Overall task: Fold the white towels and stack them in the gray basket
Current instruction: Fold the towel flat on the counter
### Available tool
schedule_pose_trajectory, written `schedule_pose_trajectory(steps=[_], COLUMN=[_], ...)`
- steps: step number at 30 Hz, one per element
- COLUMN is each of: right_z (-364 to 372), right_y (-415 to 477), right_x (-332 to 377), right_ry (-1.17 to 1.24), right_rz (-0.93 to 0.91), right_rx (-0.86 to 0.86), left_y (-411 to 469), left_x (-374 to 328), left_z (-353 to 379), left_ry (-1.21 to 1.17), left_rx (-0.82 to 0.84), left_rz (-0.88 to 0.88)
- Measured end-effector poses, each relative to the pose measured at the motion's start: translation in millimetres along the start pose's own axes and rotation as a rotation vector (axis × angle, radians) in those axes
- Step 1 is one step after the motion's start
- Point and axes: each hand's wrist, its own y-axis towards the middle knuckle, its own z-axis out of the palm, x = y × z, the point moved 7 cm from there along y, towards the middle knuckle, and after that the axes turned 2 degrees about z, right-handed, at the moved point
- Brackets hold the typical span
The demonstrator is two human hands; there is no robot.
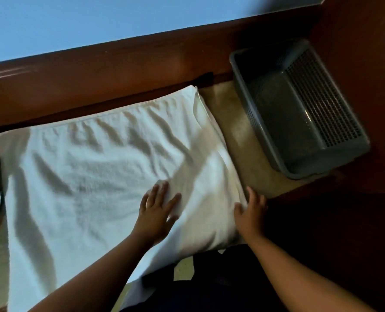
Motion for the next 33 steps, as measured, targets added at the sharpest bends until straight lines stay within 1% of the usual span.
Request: schedule_pose_trajectory(steps=[1, 2, 3, 4, 6, 9, 12, 14, 16, 17, 19, 22, 24, 26, 29, 31, 33], right_z=[2, 5, 8, 10, 8, -1, -1, 7, 10, 11, 10, 18, 20, 23, 32, 39, 46], right_y=[3, 5, 6, 4, -1, -14, -31, -37, -35, -32, -27, -28, -31, -37, -49, -53, -52], right_x=[-9, -13, -17, -19, -21, -13, 3, 8, 4, -2, -17, -35, -49, -62, -68, -65, -62], right_ry=[0.078, 0.123, 0.128, 0.110, 0.102, 0.115, 0.131, 0.202, 0.290, 0.327, 0.369, 0.373, 0.360, 0.389, 0.470, 0.461, 0.449], right_rz=[0.085, 0.122, 0.112, 0.072, -0.023, -0.154, -0.323, -0.350, -0.270, -0.189, -0.015, 0.161, 0.268, 0.428, 0.630, 0.657, 0.623], right_rx=[0.026, 0.071, 0.111, 0.140, 0.137, 0.099, 0.133, 0.178, 0.135, 0.092, 0.060, 0.173, 0.190, 0.190, 0.264, 0.353, 0.440], left_y=[1, 3, 5, 8, 15, 31, 54, 72, 89, 94, 100, 100, 97, 93, 86, 82, 77], left_x=[-11, -20, -30, -39, -57, -85, -113, -125, -128, -127, -129, -131, -131, -129, -129, -129, -130], left_z=[3, 4, 6, 7, 6, -3, -22, -34, -36, -35, -35, -35, -33, -30, -25, -22, -19], left_ry=[-0.001, -0.009, -0.020, -0.029, -0.034, -0.068, -0.110, -0.078, -0.011, 0.009, -0.003, -0.053, -0.066, -0.072, -0.065, -0.102, -0.183], left_rx=[0.017, 0.022, 0.022, 0.023, 0.016, 0.033, 0.001, -0.002, 0.085, 0.141, 0.180, 0.173, 0.169, 0.170, 0.204, 0.226, 0.256], left_rz=[-0.004, -0.011, -0.014, -0.014, 0.012, 0.130, 0.249, 0.259, 0.222, 0.210, 0.208, 0.193, 0.191, 0.196, 0.195, 0.179, 0.144])
